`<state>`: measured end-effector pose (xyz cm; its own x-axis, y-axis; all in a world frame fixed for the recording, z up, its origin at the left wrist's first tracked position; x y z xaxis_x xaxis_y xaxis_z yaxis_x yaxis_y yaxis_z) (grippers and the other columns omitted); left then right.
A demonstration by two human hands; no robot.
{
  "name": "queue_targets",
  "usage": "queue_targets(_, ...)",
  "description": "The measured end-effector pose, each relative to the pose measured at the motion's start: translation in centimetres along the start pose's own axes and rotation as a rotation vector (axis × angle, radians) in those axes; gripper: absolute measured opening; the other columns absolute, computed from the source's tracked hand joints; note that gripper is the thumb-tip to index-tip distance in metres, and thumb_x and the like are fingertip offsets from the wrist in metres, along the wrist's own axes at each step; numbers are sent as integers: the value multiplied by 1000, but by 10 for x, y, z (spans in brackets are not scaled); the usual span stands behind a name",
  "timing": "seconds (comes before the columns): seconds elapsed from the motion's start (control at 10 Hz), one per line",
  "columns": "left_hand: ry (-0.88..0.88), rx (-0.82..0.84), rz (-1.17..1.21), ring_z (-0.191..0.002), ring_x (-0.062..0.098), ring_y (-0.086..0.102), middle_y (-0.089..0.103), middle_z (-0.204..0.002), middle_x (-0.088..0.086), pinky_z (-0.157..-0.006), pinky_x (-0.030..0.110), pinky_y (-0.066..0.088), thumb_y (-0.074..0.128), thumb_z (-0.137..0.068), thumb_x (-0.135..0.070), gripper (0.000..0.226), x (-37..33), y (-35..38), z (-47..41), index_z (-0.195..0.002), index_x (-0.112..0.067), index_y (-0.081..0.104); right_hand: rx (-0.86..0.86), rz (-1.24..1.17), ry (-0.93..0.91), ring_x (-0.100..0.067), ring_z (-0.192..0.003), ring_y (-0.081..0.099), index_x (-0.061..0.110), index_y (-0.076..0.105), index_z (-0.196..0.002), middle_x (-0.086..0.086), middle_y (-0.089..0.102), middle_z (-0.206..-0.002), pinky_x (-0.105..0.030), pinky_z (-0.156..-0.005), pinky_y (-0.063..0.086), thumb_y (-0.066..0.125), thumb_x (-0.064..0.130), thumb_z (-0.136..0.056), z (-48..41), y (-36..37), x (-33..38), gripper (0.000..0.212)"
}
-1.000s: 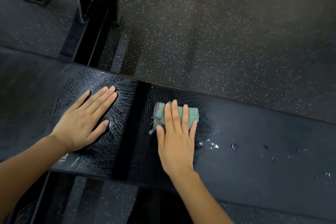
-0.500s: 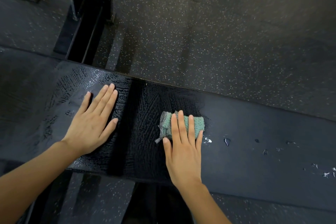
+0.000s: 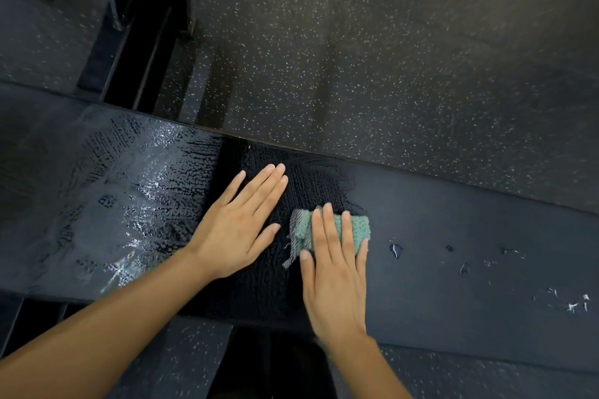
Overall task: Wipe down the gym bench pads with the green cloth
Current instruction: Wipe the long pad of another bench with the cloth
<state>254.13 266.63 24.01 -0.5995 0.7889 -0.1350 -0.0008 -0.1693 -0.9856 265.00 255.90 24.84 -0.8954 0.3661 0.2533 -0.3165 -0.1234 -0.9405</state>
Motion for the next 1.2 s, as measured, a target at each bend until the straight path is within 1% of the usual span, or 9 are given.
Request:
queue_targets(0.1,5,2,0,-154,22,11,12,-166,11,-121,48,19,25,-102,-42,68,0,0,1,-156,-3,19,-10,-26,37,-13,-150,-11,24,9,-157,11,1,-164,-45,-121,-3,13,43,-101,-33,-7,-7,60)
queue_targets(0.2,-1,7,16,-154,22,11,11,-166,10,-121,49,20,25,-101,-42,68,0,0,1,-157,-4,18,-18,-69,55,-11,-149,-16,26,6,-157,12,-3,-164,-44,-119,-9,6,45,-98,-67,-15,-11,63)
queue_targets(0.3,-7,13,17,-154,22,11,11,-166,10,-120,49,21,25,-101,-42,68,0,0,0,-157,-4,18,-18,-74,56,-13,-149,-15,25,4,-157,11,-3,-164,-45,-120,-9,4,47,-97,-80,-20,-12,64)
queue_targets(0.5,-18,28,9,-154,20,9,10,-167,8,-121,48,20,24,-100,-43,69,0,1,0,-157,-5,16,0,-65,56,-11,-148,-19,25,-1,-157,11,-8,-164,-43,-120,-9,7,45,-100,-40,-14,-16,61)
queue_targets(0.7,-18,24,2,-154,21,10,10,-167,8,-121,49,20,24,-100,-43,69,0,1,0,-157,-5,16,-26,-21,56,-18,-152,1,21,11,-157,6,10,-164,-45,-119,3,25,39,-102,34,1,-24,60)
queue_targets(0.8,-21,28,2,-154,21,9,10,-167,8,-121,48,20,24,-100,-43,69,0,1,0,-157,-5,16,-44,-25,76,-17,-152,4,22,18,-156,7,14,-164,-45,-119,4,27,38,-101,36,3,-25,58)
queue_targets(0.9,-19,29,3,-154,20,9,9,-167,8,-121,48,18,24,-100,-42,69,0,1,0,-157,-6,16,-64,-47,76,-15,-151,3,25,21,-155,10,15,-163,-46,-119,4,24,36,-102,12,0,-23,55)
queue_targets(1.0,-23,32,8,-154,20,8,9,-167,8,-122,47,18,25,-100,-42,69,0,2,0,-157,-6,15,-86,-73,80,-12,-151,-3,26,19,-156,11,11,-163,-44,-120,-2,19,35,-102,-25,-8,-20,55)
queue_targets(1.2,-27,31,18,-154,21,9,9,-167,8,-121,49,21,24,-100,-42,68,1,2,1,-157,-5,16,-123,-127,127,-14,-151,-5,27,15,-156,12,6,-163,-45,-119,-9,6,40,-98,-92,-21,-8,61)
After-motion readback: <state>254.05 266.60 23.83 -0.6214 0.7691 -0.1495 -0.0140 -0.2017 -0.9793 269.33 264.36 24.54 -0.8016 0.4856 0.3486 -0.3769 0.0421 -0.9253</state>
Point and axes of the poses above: each hand's wrist, its own z-axis away from the middle knuckle, its own y-axis out of the palm, x = y × z, the point moved 8 cm from there along -z, towards the middle knuckle
